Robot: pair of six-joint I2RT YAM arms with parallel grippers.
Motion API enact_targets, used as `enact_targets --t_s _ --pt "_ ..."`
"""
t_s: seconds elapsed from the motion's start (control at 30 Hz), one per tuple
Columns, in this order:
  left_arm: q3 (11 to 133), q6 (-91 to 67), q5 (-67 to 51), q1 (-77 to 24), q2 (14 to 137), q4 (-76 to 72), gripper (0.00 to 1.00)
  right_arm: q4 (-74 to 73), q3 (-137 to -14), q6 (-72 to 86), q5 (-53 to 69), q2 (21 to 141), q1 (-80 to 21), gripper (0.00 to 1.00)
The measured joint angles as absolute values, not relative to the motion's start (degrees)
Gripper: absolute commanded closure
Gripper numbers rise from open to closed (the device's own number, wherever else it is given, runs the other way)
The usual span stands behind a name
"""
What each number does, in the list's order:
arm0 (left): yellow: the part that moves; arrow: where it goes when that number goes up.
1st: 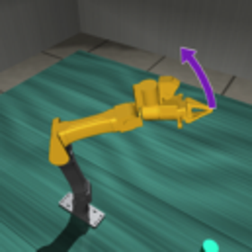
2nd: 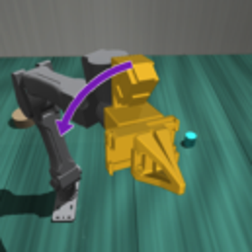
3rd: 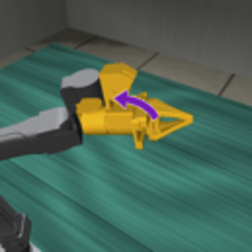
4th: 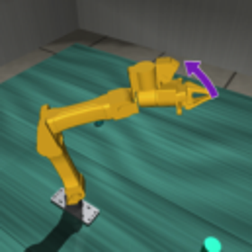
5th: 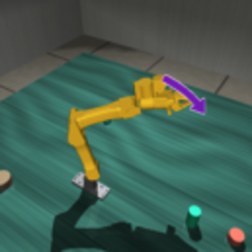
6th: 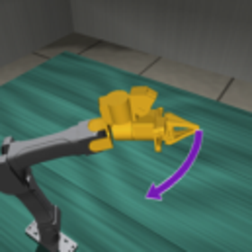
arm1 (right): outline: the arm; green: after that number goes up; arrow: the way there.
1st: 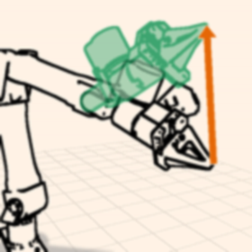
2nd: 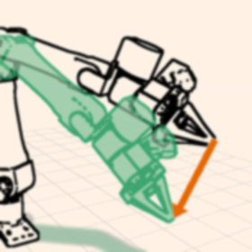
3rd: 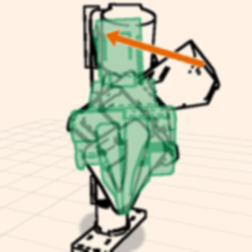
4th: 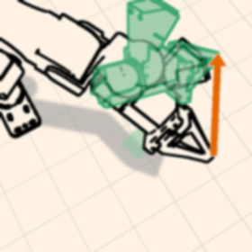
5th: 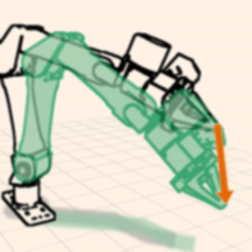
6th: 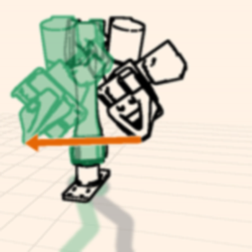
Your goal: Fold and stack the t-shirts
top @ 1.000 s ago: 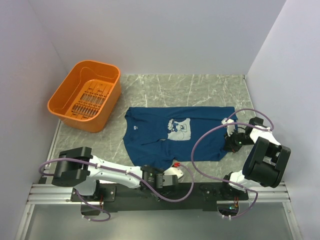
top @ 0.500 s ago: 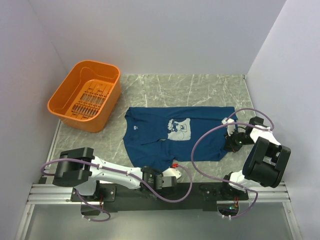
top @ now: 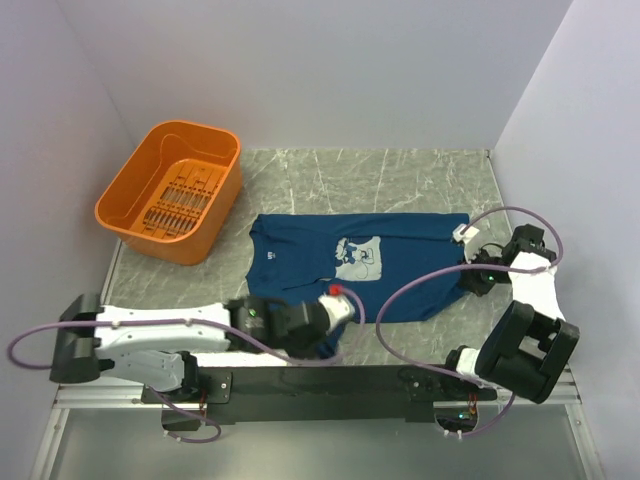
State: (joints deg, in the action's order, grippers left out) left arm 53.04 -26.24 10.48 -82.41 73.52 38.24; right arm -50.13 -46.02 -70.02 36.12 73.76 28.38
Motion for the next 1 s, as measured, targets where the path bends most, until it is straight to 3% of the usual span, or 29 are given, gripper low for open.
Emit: enact_targets --t_s 0.7,1.0 --pt "56.9 -8.0 12.0 -55.0 58.0 36.0 1.0 -55.5 -51.9 -71.5 38.4 71.2 36.4 1.0" --pt "59.9 -3.1 11.5 -45.3 61.8 29.4 1.0 -56.1 -53.0 -71.7 39.6 75.1 36.8 1.0"
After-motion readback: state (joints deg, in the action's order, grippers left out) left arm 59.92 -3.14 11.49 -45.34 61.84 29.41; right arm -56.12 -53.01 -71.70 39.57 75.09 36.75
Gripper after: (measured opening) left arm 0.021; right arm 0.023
